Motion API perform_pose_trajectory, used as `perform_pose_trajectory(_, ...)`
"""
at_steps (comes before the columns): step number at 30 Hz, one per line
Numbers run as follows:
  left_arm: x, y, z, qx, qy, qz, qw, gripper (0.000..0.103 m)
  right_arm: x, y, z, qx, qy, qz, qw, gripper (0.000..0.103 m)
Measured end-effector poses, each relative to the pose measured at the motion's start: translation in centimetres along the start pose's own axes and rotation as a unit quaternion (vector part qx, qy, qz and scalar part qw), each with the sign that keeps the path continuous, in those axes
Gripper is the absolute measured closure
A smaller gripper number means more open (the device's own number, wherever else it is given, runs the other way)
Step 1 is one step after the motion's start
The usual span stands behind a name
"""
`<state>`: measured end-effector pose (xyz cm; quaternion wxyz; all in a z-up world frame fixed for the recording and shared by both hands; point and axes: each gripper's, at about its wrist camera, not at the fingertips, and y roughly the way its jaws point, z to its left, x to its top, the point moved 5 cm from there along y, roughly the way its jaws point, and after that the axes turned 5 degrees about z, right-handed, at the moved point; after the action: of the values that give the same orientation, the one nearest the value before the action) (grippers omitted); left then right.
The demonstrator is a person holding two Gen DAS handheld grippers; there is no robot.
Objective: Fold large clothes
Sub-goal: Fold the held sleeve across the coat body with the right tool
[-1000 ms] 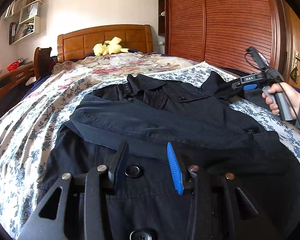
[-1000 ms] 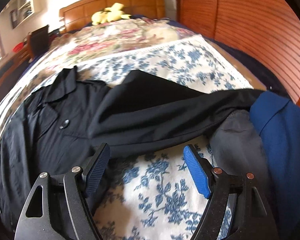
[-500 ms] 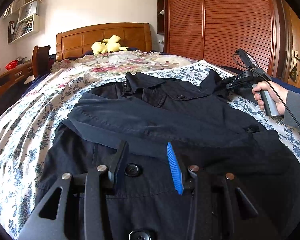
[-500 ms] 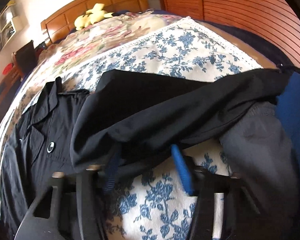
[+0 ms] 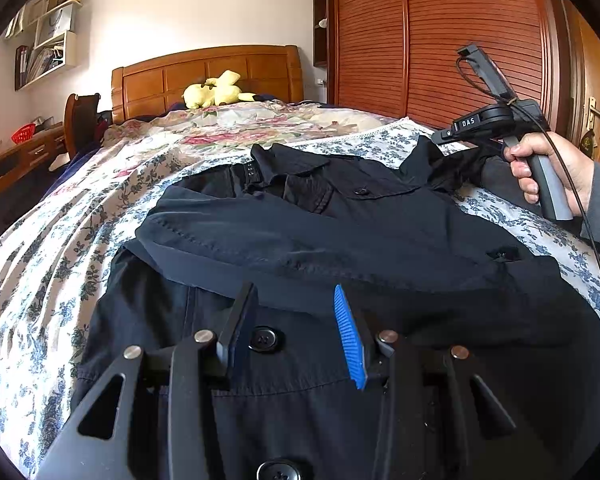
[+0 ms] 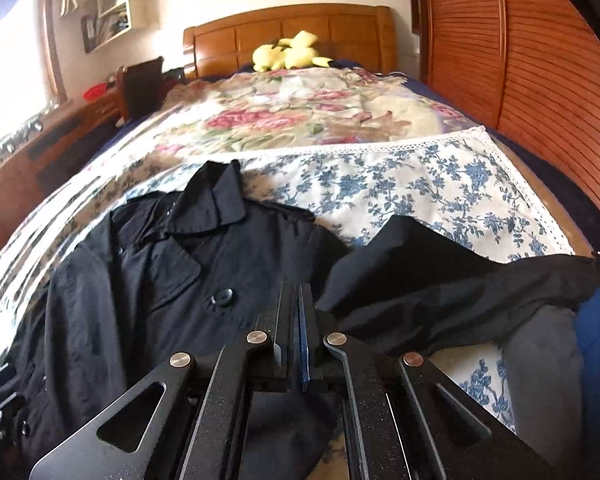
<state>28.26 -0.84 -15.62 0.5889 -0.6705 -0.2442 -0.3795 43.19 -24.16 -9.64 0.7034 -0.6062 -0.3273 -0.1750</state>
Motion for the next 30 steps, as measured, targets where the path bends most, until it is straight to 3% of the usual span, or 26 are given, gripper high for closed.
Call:
perform_pose_trajectory(2, 0.0, -0.1, 0.0, -0.002, -0.001, -0.001, 1.0000, 0.065, -0.1, 0.5, -1.1, -0.017, 0.024, 0.010, 1.000, 0.101)
perform_pose_trajectory(3, 0.0, 0.0, 0.0, -0.001, -0.001, -0.001, 1.0000, 0.065, -0.2, 0.7, -2.0, -0.030, 0.038, 0.015, 0.999, 0.089)
perform_pose_trajectory(4, 0.0, 0.0, 0.0, -0.001, -0.001, 0.000, 1.0000, 0.065, -0.4, 1.1, -3.0, -0.040, 0.053, 0.020, 0.998, 0.063)
perform_pose_trajectory(6, 0.0, -0.1, 0.1, -0.002, -0.002, 0.001, 1.0000, 0.065, -0.7, 1.7, -4.6, -0.045, 0.079, 0.026, 0.996, 0.033)
perform_pose_trajectory(9, 0.0, 0.0, 0.0, -0.002, -0.002, 0.003, 1.0000, 0.065, -1.7, 3.5, -7.7, -0.047, 0.135, 0.062, 0.988, 0.028)
perform_pose_trajectory(13, 0.0, 0.0, 0.0, -0.003, -0.002, 0.002, 1.0000, 0.065, -2.8, 5.2, -11.2, -0.063, 0.192, 0.074, 0.977, 0.028)
perform_pose_trajectory(18, -0.1, 0.2, 0.1, -0.006, -0.007, 0.009, 0.9999, 0.065, -3.4, 6.8, -13.1, -0.041, 0.236, 0.081, 0.968, 0.028)
perform_pose_trajectory(20, -0.1, 0.3, 0.0, -0.007, -0.009, 0.010, 0.9999, 0.065, -3.6, 7.1, -13.3, -0.029, 0.244, 0.082, 0.966, 0.039)
perform_pose_trajectory(24, -0.1, 0.4, 0.0, -0.008, -0.009, 0.012, 0.9998, 0.065, -3.7, 7.7, -12.3, -0.022, 0.219, 0.082, 0.972, 0.095)
perform_pose_trajectory(30, -0.1, 0.3, 0.3, -0.009, -0.015, 0.010, 0.9998, 0.065, -1.2, 3.5, -8.9, -0.054, 0.137, -0.002, 0.989, 0.100)
